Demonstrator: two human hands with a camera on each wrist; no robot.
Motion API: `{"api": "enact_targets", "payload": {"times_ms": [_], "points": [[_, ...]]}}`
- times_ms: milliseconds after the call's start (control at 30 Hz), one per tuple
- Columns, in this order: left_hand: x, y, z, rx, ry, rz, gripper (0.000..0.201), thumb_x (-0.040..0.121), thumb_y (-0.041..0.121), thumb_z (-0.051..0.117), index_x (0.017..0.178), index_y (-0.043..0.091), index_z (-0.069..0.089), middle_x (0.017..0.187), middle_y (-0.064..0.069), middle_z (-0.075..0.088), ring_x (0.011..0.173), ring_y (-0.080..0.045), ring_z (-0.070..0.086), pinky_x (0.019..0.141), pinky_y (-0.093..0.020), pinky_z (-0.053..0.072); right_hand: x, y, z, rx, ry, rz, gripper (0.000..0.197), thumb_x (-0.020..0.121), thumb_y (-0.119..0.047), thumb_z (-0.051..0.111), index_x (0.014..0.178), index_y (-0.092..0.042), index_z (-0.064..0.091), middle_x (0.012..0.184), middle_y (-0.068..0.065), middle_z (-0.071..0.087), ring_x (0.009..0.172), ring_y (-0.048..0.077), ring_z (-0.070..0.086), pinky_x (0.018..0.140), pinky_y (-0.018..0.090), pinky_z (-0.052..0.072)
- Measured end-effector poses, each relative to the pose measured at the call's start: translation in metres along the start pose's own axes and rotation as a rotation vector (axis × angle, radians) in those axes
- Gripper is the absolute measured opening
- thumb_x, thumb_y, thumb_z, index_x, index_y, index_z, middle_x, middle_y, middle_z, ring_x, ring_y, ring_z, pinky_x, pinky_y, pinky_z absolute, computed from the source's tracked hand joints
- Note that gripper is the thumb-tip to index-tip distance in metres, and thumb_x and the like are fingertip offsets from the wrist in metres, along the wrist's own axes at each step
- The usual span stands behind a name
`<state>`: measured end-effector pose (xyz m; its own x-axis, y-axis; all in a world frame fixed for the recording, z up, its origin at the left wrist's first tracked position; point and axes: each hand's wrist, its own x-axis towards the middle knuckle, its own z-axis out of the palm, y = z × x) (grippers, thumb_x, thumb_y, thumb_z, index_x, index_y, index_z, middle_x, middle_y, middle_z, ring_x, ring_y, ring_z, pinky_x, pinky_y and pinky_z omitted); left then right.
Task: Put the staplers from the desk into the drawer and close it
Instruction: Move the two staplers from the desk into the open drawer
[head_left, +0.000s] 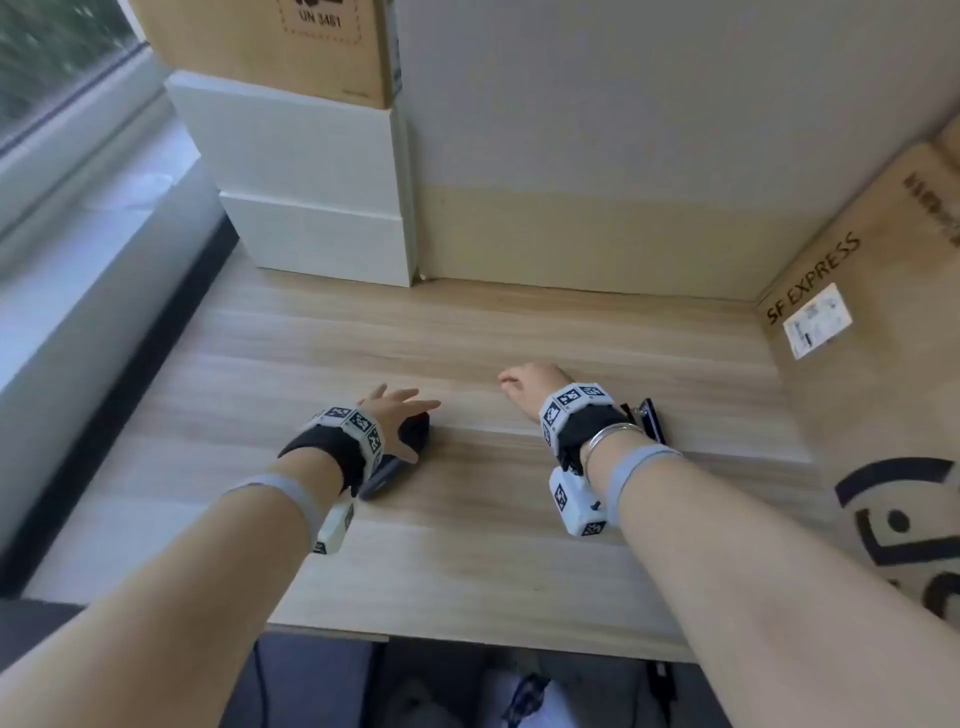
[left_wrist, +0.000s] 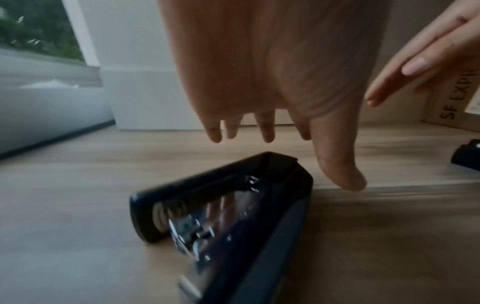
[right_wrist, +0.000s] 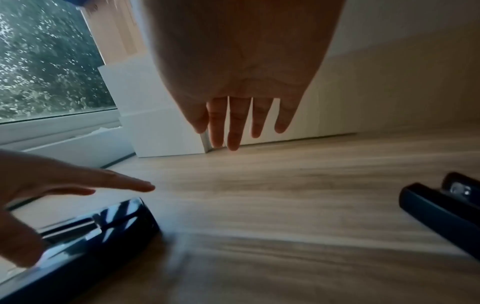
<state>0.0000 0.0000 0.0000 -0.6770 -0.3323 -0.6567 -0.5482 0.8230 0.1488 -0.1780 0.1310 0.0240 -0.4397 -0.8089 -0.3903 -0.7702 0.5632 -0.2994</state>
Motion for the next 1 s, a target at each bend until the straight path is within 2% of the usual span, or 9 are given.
{"api": "enact_targets", "payload": {"times_ms": [133,367,533,633,733,800,833,900,1000], "points": [[0.007,0.006,0.019,-0.006,0.036,-0.098,0.094,0.071,0.05,0.071,0.145,0.05,0.013,0.158,0.0,0.006,0.139,-0.039,0.02,0.112,-0.054,0.029,0.005,0.004,0.018,-0.012,-0.06,0.045,0.038,0.097,-0.026,0.038,0.13,-0.023,0.056,0.137,0.002,0.059,0.126,0.025,0.053,0.105,0.038,0.044],[0.023,0.007,0.023,-0.048,0.082,-0.169,0.076,0.076,0.023,0.067,0.137,0.05,0.03,0.146,-0.004,0.021,0.125,-0.04,0.034,0.098,-0.052,0.044,0.011,0.011,0.028,-0.062,-0.13,0.048,0.039,0.1,-0.024,0.035,0.135,-0.021,0.052,0.141,0.004,0.054,0.128,0.026,0.05,0.107,0.037,0.042],[0.031,-0.007,0.0,-0.347,0.053,-0.137,0.077,0.078,0.02,0.07,0.143,0.037,0.032,0.14,-0.015,0.028,0.127,-0.042,0.039,0.105,-0.047,0.043,0.015,0.015,0.026,-0.056,-0.132,0.078,0.039,0.099,-0.023,0.037,0.136,-0.022,0.05,0.142,0.003,0.054,0.129,0.025,0.051,0.106,0.034,0.042],[0.032,-0.024,-0.012,-0.635,0.042,-0.179,0.067,0.082,0.01,0.066,0.138,0.037,0.041,0.14,-0.02,0.034,0.124,-0.044,0.043,0.104,-0.047,0.044,0.019,0.015,0.023,-0.05,-0.149,0.09,0.04,0.098,-0.023,0.037,0.136,-0.024,0.05,0.142,0.002,0.053,0.128,0.025,0.051,0.107,0.035,0.043],[0.028,-0.04,-0.017,-0.907,0.034,-0.145,0.051,0.09,-0.001,0.053,0.135,0.023,0.048,0.136,-0.019,0.046,0.107,-0.033,0.051,0.081,-0.038,0.05,0.023,0.015,0.02,-0.044,-0.144,0.099,0.04,0.098,-0.023,0.038,0.135,-0.025,0.051,0.14,0.001,0.055,0.127,0.025,0.052,0.106,0.035,0.043],[0.021,-0.048,-0.012,-0.982,0.05,-0.17,0.032,0.096,0.0,0.043,0.12,0.016,0.057,0.12,-0.012,0.048,0.094,-0.027,0.05,0.066,-0.036,0.049,0.025,0.014,0.019,-0.052,-0.158,0.104,0.04,0.098,-0.023,0.038,0.135,-0.024,0.051,0.14,0.001,0.056,0.127,0.025,0.052,0.106,0.034,0.043],[0.019,-0.051,-0.009,-1.009,0.038,-0.191,0.024,0.098,0.005,0.04,0.105,0.016,0.061,0.114,-0.009,0.046,0.091,-0.027,0.049,0.069,-0.043,0.05,0.027,0.014,0.018,-0.061,-0.167,0.103,0.039,0.098,-0.023,0.038,0.135,-0.023,0.051,0.14,0.002,0.055,0.128,0.025,0.052,0.106,0.033,0.042],[0.017,-0.056,-0.004,-0.985,0.032,-0.199,0.032,0.099,0.013,0.037,0.082,0.027,0.06,0.109,-0.008,0.044,0.097,-0.029,0.047,0.077,-0.051,0.051,0.03,0.012,0.017,-0.073,-0.183,0.098,0.039,0.098,-0.022,0.037,0.135,-0.022,0.051,0.14,0.002,0.055,0.128,0.025,0.052,0.106,0.033,0.042],[0.016,-0.056,-0.003,-0.86,0.071,-0.153,0.036,0.097,0.01,0.039,0.077,0.035,0.055,0.117,-0.011,0.042,0.11,-0.03,0.046,0.084,-0.044,0.05,0.033,0.007,0.018,-0.092,-0.203,0.091,0.039,0.099,-0.021,0.036,0.135,-0.021,0.051,0.14,0.003,0.056,0.127,0.025,0.052,0.105,0.033,0.043]]}}
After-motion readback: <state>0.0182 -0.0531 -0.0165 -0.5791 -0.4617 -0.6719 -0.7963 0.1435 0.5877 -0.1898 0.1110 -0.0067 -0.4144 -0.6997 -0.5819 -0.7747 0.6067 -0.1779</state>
